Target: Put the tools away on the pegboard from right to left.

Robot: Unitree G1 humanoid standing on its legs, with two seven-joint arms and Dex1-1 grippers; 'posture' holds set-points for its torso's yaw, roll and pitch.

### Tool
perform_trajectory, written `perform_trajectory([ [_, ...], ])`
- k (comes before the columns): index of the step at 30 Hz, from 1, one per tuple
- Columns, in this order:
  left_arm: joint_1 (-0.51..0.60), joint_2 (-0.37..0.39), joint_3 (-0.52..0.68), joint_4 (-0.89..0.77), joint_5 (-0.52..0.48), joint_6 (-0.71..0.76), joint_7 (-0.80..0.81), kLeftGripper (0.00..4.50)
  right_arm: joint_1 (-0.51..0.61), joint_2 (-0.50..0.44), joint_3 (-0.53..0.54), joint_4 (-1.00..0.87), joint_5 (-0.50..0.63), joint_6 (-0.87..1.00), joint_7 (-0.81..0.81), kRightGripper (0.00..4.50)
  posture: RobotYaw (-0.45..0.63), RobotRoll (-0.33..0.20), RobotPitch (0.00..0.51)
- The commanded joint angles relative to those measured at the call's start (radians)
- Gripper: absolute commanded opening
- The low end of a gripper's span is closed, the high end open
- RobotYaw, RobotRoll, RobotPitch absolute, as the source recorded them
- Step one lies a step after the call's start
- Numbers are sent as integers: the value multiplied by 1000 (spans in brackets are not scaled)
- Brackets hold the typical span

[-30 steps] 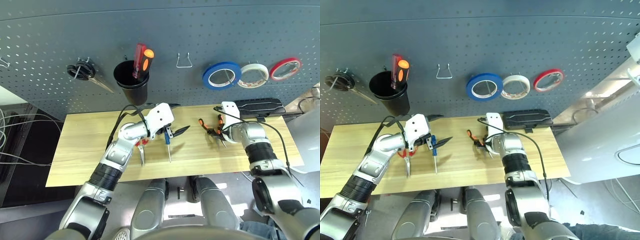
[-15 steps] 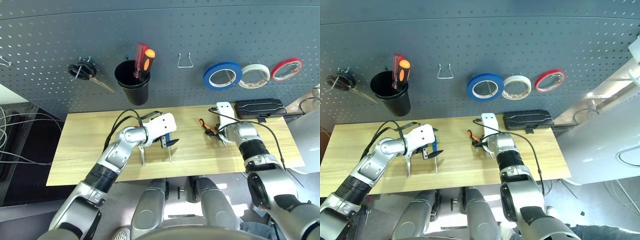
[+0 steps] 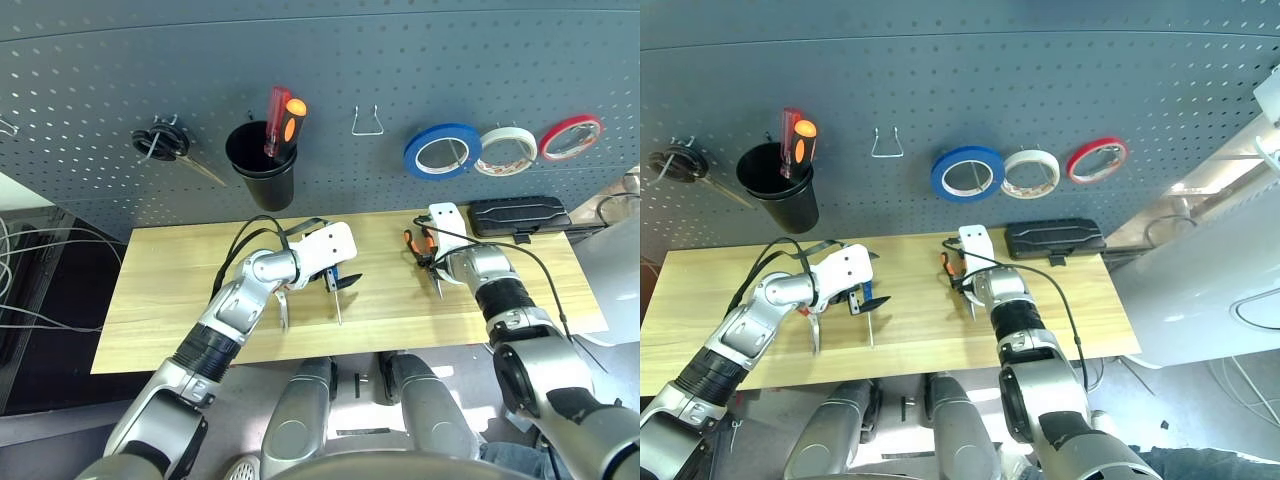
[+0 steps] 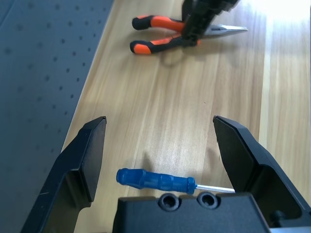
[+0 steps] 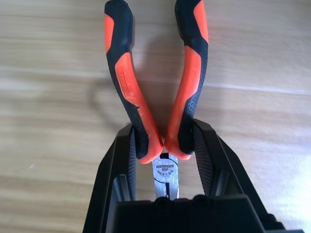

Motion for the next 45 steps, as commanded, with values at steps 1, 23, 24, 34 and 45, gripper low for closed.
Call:
perform_trajectory([
  [1,54,-4,49,-43,-45,-37,28,4500,95,-71,65,-256,36,50,158,1822,0,0,252],
  [23,125,8,236,-61,-157,-345,148,4500,391,-362,14,-914,161,-480,487,1822,-33,0,248],
  [24,122,7,239,-56,-162,-357,151,4500,373,-352,4,-919,167,-500,478,1822,-34,0,247],
  [34,106,-19,235,-52,-215,-391,129,4500,129,-227,-68,-1004,329,-330,371,1822,-34,0,236],
  [45,60,-76,236,-81,-286,-418,119,4500,-101,-103,-108,-960,386,-289,228,1822,-29,0,226],
])
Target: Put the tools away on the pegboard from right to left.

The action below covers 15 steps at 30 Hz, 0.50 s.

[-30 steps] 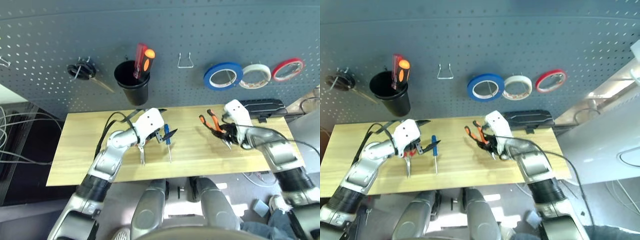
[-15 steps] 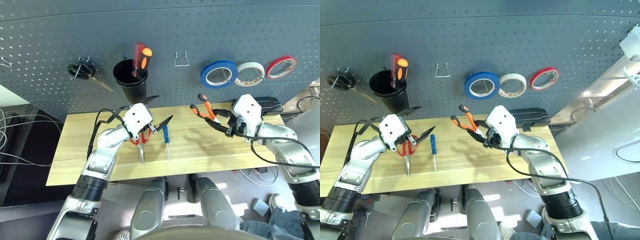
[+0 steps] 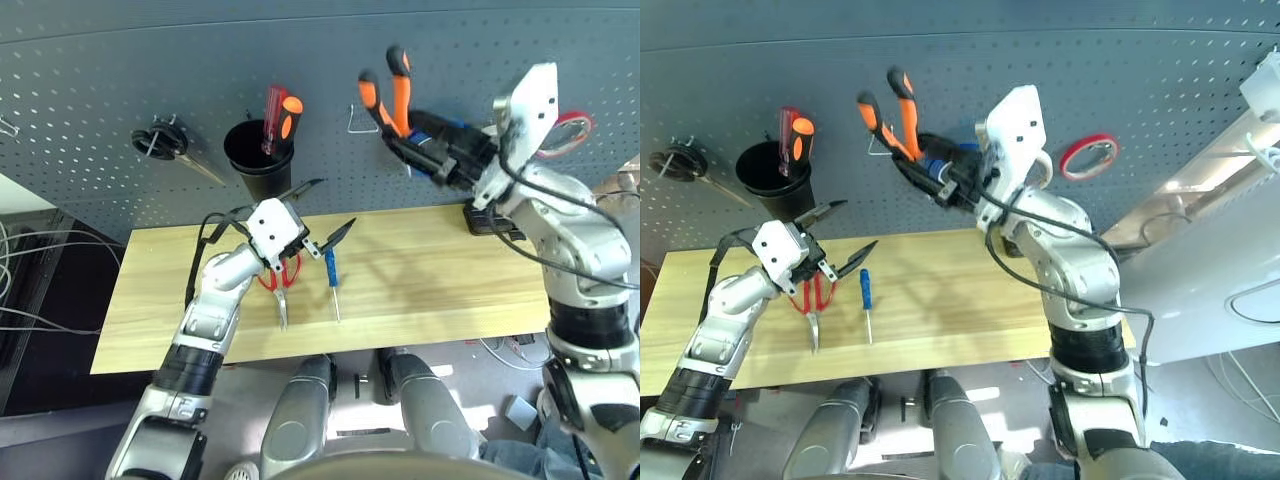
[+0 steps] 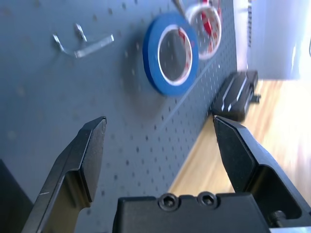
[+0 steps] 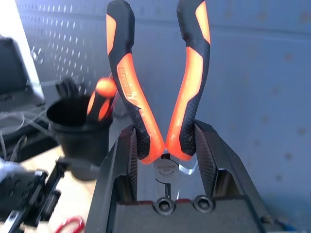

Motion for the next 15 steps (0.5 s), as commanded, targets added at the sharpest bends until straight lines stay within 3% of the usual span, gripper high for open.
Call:
perform_trajectory([
  [1,-6,-15,-10,-5,-9,-9,-7,4500,-65,35,-16,35,-14,-70,-42,1822,-27,0,227],
  [9,-40,-37,-23,13,-3,-12,-11,4500,-147,111,47,275,-163,-352,-62,1822,-10,0,216],
  [15,-49,-37,-21,12,1,-10,-9,4500,-161,169,46,412,-189,-464,-67,1822,4,0,212],
])
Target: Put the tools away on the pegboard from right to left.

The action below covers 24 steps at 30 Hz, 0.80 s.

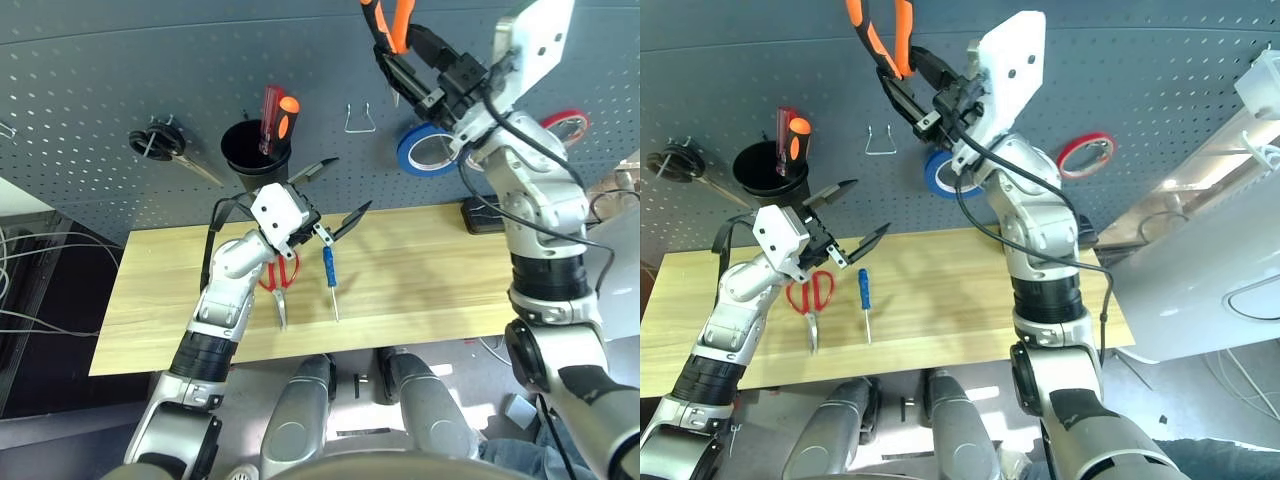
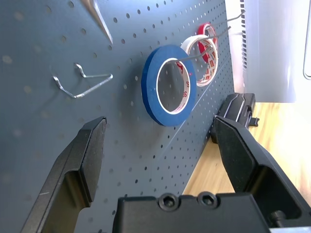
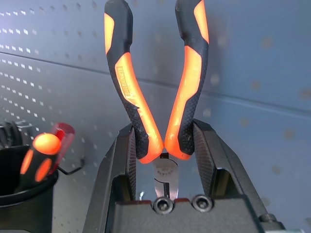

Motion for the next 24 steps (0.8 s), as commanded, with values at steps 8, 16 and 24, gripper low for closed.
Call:
perform_trajectory([
  [8,8,-4,-15,-5,9,2,-1,4500,-35,74,1,142,-10,-158,7,1822,24,0,213],
  [16,4,-3,-15,-2,14,4,2,4500,-31,95,-6,249,-14,-224,5,1822,25,0,214],
  [24,-8,-10,-17,10,17,3,4,4500,-24,104,-36,361,-3,-271,-8,1822,15,0,213],
])
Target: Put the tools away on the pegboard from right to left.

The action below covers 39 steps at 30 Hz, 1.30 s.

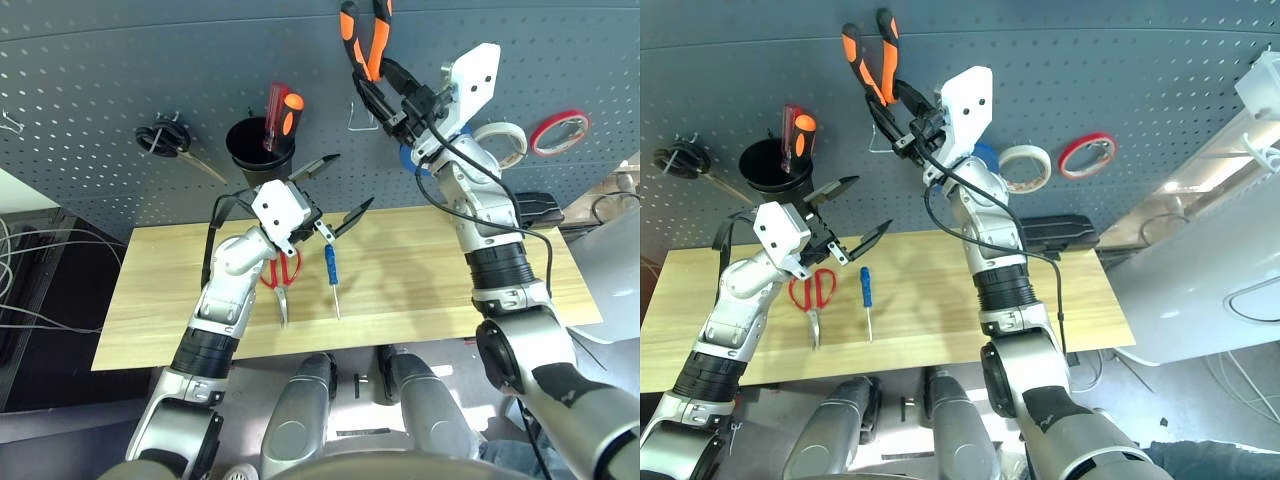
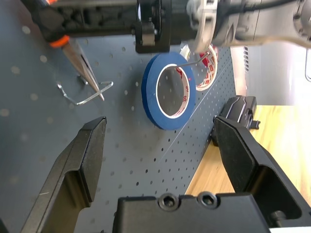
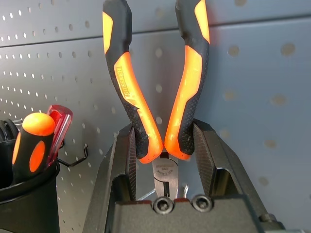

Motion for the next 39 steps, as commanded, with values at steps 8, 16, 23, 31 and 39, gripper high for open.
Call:
perform_trajectory([
  [8,-14,-7,-25,33,18,-9,-7,4500,17,-10,-29,117,-10,-56,-10,1822,8,0,211],
  [16,-17,3,-34,36,21,0,-11,4500,98,-54,-2,51,-34,18,9,2171,11,0,211],
  [23,-27,32,-70,8,50,139,-31,4500,345,-200,29,-381,5,297,78,4485,1,0,217],
  [31,-43,72,-166,49,130,273,-95,4500,551,-391,75,-628,25,513,189,4485,-42,0,215],
  [39,-100,52,-221,181,224,350,-76,4500,584,-417,135,-540,1,625,216,4485,-58,0,212],
])
